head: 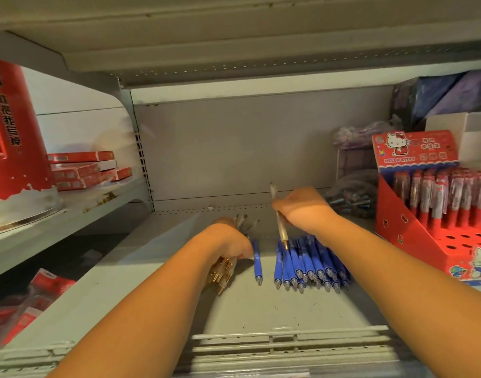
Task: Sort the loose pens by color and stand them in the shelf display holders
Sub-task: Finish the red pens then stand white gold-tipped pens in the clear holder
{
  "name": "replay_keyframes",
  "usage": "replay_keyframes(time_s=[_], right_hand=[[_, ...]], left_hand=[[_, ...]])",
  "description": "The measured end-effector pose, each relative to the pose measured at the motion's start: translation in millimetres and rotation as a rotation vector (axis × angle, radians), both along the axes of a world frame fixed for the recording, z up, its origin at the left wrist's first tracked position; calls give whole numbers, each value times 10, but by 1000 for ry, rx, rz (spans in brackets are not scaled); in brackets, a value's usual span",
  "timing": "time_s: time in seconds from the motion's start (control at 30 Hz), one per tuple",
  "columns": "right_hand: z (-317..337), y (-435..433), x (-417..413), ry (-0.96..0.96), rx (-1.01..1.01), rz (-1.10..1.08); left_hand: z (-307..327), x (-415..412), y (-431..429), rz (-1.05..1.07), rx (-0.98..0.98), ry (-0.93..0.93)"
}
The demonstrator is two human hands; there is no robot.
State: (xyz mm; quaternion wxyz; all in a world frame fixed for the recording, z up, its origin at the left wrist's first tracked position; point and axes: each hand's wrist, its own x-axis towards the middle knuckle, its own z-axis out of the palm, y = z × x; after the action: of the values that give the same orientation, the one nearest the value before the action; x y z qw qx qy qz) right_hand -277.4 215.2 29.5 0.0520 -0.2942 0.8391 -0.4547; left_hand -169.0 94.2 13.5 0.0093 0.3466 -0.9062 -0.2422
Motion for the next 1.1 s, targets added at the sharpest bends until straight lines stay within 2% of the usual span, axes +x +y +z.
replay_keyframes(time_s=[0.1,0.13,0.27,0.37,0.43,0.6,0.7,0.87,1.1], right_hand=[[1,191,101,-317,-412,88],[3,263,127,-360,-514,119],[24,513,275,-385,-765,130],[74,756,383,-381,-924,106],[106,967,438,-356,-1005,96],[131,1560,574,-261,-1040,33],[92,1995,624,-207,-1020,3],[34,2893,563,-159,-1016,-68],[-31,4145,154,-145,-992,-78]], left_hand=[[42,97,-49,0,94,230],[68,122,-37,-5,157,311],[207,194,142,-96,373,533],[311,205,360,-263,462,733],[389,209,565,-373,587,862],[503,141,1219,-604,951,1025],[492,61,1713,-732,1049,1025],[410,-137,2597,-783,1126,964],[230,-502,3734,-744,1042,993]])
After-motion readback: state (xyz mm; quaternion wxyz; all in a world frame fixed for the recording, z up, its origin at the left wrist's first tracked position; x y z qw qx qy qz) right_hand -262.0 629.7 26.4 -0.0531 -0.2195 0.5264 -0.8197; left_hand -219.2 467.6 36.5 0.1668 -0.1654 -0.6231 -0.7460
